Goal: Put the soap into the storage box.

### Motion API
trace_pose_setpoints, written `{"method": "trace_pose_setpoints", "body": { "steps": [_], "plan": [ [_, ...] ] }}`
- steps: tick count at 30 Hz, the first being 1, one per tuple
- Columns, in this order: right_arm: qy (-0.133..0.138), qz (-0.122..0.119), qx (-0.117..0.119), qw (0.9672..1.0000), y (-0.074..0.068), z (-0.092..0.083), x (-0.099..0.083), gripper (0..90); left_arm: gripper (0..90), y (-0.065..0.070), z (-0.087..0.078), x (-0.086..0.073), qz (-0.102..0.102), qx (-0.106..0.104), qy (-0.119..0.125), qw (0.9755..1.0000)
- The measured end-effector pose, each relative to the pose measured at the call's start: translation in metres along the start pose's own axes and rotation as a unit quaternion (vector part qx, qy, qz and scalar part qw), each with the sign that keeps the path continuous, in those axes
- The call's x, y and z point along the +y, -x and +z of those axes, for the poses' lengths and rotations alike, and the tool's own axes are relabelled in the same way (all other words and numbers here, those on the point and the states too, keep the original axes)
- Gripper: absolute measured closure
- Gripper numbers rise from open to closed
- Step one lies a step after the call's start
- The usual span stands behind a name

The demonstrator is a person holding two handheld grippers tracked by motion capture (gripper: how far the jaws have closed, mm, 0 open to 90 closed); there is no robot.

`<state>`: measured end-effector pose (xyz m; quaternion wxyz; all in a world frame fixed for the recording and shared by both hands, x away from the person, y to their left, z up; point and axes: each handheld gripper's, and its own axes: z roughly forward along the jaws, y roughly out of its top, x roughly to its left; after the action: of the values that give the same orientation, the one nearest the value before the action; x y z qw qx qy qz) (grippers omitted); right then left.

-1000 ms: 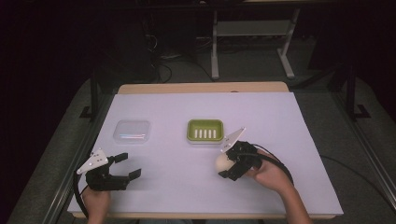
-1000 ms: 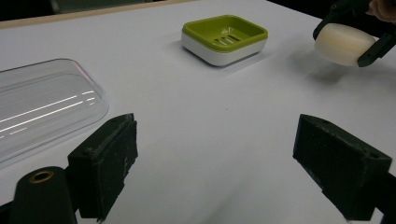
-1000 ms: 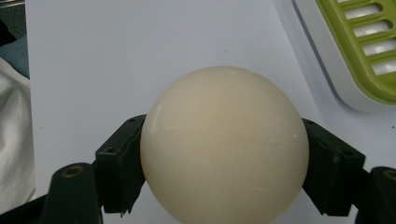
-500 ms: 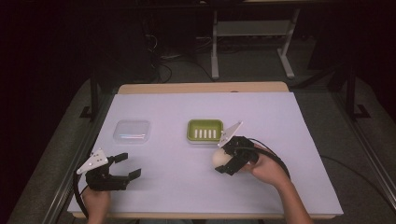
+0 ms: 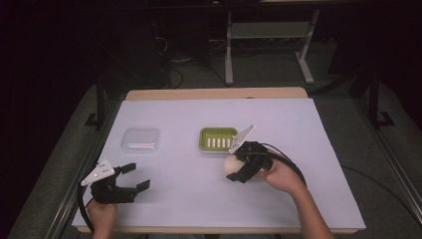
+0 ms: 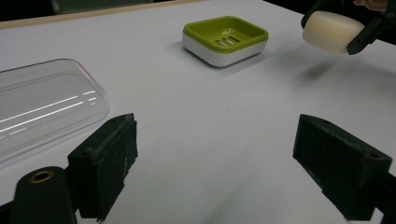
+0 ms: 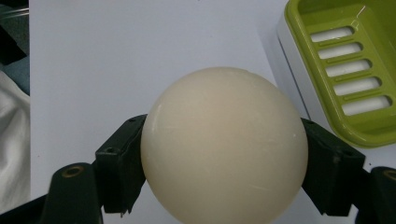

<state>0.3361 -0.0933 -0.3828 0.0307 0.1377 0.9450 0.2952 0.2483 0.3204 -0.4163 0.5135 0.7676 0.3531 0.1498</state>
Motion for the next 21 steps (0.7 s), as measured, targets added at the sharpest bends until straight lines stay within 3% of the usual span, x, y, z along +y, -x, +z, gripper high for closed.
{"method": "trace_pose_setpoints", "body": {
  "steps": [21],
  "plan": [
    [0.003,-0.008,0.004,1.0000,0.013,0.002,0.016,23.9,13.2,0.000,0.001,0.000,0.003,-0.001,0.000,1.0000]
  ]
}}
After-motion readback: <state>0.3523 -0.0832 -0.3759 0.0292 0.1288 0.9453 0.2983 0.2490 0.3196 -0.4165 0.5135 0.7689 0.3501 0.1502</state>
